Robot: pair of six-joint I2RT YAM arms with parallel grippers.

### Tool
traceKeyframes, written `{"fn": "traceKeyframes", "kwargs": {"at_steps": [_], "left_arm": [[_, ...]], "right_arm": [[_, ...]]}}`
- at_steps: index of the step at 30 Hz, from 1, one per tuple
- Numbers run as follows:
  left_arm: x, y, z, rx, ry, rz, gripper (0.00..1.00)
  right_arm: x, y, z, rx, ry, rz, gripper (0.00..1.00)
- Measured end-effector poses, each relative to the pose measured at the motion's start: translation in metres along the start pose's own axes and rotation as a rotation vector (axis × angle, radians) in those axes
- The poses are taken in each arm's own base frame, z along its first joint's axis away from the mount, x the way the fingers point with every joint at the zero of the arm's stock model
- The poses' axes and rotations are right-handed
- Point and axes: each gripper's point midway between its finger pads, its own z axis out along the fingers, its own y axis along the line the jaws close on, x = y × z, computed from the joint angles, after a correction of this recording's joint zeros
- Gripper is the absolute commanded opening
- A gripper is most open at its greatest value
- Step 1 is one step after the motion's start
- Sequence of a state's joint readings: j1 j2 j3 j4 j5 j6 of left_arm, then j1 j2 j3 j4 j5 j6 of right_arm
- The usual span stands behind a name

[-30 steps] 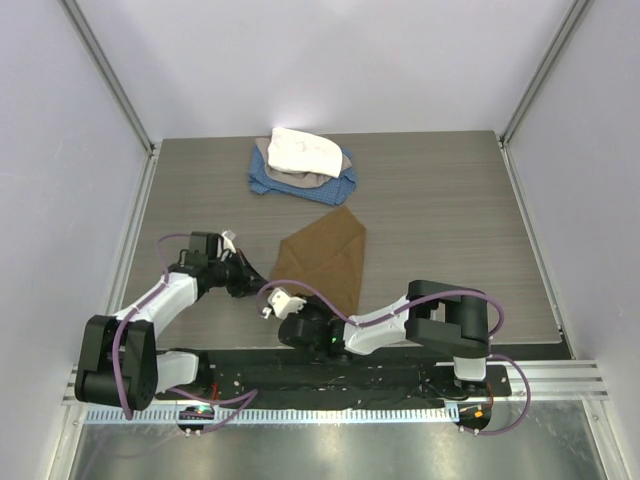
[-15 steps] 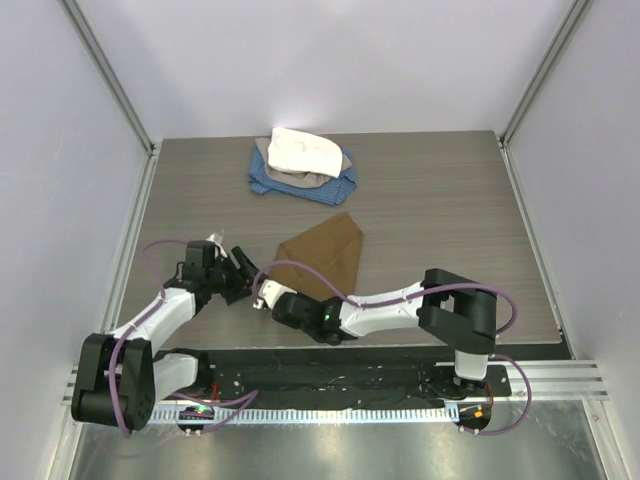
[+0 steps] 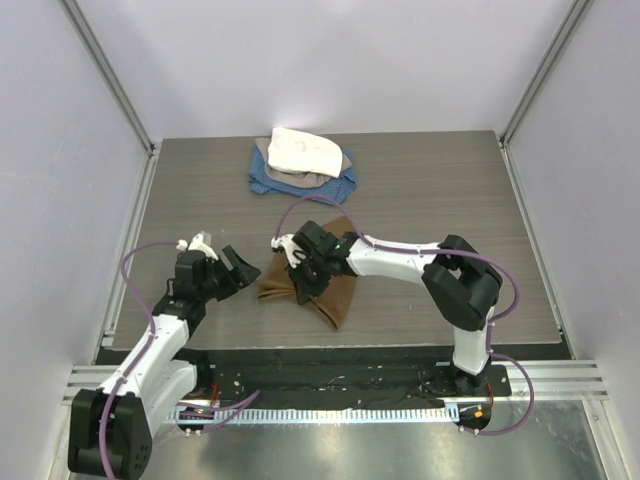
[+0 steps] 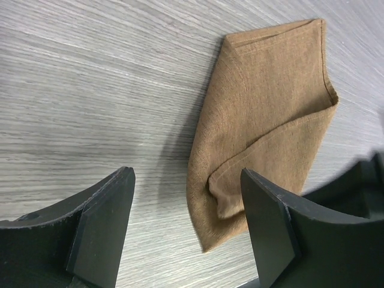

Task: Fold the napkin, place the utensils inside, and roll it up
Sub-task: Roll the napkin with the utensil

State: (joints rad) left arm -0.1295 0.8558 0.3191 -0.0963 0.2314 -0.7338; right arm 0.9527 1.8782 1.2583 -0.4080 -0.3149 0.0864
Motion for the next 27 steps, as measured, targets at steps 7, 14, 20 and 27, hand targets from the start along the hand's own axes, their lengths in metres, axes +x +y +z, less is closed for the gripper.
{"fn": "traceKeyframes", "kwargs": {"at_steps": [7, 14, 20, 27], "left_arm": [[0.011, -0.006, -0.007, 0.057, 0.0, 0.025, 0.76], [0.036, -0.027, -0.016, 0.168, 0.076, 0.025, 0.74], [0.049, -0.054, -0.033, 0.28, 0.115, 0.029, 0.75], [0.07, -0.059, -0.04, 0.293, 0.222, -0.031, 0.75]], "right_arm": [[0.011, -0.013, 0.011, -0.165, 0.077, 0.151, 0.01], [0.014, -0.012, 0.017, -0.278, 0.12, 0.229, 0.01], [0.013, -0.012, 0.018, -0.324, 0.133, 0.272, 0.01], [0.013, -0.013, 0.018, -0.334, 0.135, 0.285, 0.01]]}}
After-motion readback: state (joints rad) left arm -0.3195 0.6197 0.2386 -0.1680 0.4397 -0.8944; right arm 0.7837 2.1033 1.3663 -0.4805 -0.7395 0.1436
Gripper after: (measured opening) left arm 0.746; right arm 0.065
